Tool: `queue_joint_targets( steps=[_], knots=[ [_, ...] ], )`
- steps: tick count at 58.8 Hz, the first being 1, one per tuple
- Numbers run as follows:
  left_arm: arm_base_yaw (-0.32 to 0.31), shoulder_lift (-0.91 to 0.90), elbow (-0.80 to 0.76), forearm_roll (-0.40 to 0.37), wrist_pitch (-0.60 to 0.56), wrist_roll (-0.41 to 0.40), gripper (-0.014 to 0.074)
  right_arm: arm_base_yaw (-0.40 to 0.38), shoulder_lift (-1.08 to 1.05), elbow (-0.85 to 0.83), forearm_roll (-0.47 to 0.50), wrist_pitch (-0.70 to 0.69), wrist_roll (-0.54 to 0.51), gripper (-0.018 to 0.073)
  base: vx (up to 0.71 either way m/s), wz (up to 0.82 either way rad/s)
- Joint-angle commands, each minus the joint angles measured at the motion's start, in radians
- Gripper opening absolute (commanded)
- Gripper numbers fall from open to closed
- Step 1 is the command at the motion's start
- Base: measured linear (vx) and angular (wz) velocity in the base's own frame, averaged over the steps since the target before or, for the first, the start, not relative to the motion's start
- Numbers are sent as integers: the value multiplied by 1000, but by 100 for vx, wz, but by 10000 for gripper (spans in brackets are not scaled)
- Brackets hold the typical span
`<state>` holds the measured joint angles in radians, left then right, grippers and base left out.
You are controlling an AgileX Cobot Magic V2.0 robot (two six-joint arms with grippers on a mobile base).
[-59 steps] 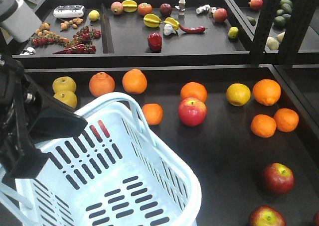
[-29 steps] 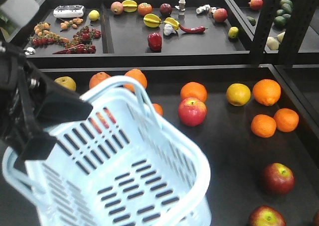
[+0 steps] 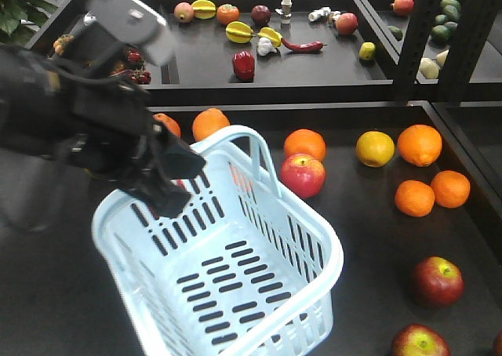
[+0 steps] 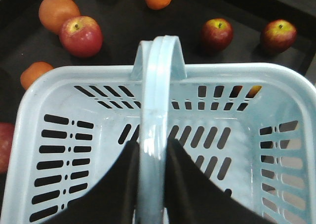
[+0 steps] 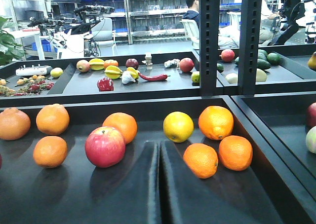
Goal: Pick three apples into basket with both arms
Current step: 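Swing the left arm forward and lower the basket onto the table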
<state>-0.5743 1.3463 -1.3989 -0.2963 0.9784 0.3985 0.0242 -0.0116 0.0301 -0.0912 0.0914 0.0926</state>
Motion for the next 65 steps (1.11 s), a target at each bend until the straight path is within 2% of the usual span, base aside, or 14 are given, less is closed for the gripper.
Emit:
queue_joint_targets(
  steps=[1,15,24,28,35,44,54,65],
  knots=[
    [-5,48,-65,-31,-94,89,-6,-5,-11,11,-5,-75,-7,-8,0,0],
    [-5,252,-205,-32,-50,320,-6,-5,-11,11,-5,-75,-7,-8,0,0],
    [-5,365,-291,-35,-48,354,-6,-5,-11,11,-5,-75,-7,-8,0,0],
    [-5,400,-317,-63,-41,354,-6,-5,-11,11,-5,-75,-7,-8,0,0],
    [-5,451,-344,-147,-71,378,-6,-5,-11,11,-5,-75,-7,-8,0,0],
    [-5,495,-342,-262,-79,480,-6,-5,-11,11,-5,-75,-7,-8,0,0],
    [-5,514,-342,-261,-81,484,-6,-5,-11,11,-5,-75,-7,-8,0,0],
    [-5,514,-342,-258,-139,484,-6,-5,-11,11,-5,-75,-7,-8,0,0]
  ],
)
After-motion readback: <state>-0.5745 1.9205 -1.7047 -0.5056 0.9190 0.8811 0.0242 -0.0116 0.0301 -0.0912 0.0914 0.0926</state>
